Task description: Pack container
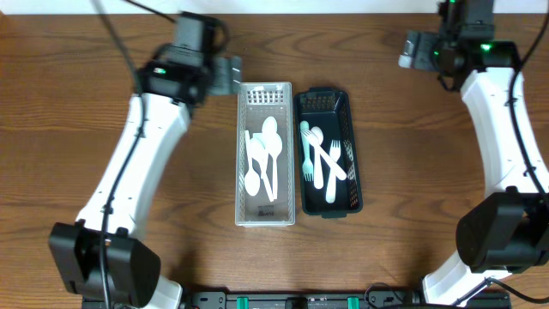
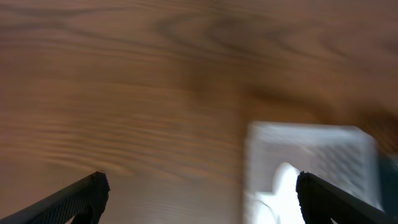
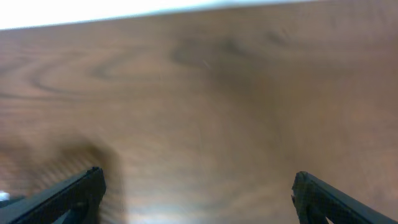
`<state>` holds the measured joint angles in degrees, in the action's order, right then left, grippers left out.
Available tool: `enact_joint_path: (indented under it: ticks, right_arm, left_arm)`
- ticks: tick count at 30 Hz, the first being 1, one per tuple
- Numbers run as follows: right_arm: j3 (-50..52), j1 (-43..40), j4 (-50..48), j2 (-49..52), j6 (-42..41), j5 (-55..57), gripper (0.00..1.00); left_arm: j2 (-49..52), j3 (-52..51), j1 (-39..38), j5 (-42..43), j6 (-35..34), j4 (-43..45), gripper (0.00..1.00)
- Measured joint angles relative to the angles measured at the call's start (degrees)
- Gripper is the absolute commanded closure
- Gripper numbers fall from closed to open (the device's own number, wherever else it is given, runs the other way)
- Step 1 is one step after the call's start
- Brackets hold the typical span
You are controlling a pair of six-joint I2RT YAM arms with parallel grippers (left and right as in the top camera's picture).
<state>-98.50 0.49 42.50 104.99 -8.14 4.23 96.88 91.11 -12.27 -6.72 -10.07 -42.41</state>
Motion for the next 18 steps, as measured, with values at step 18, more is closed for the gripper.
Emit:
enact_joint_path:
  ticks: [18]
  right_arm:
    - [5.35, 0.09, 2.82, -6.40, 0.33, -0.39, 0.01]
  left_arm:
    - [-7.96, -6.10, 11.39, -1.44, 3.50, -4.61, 0.02]
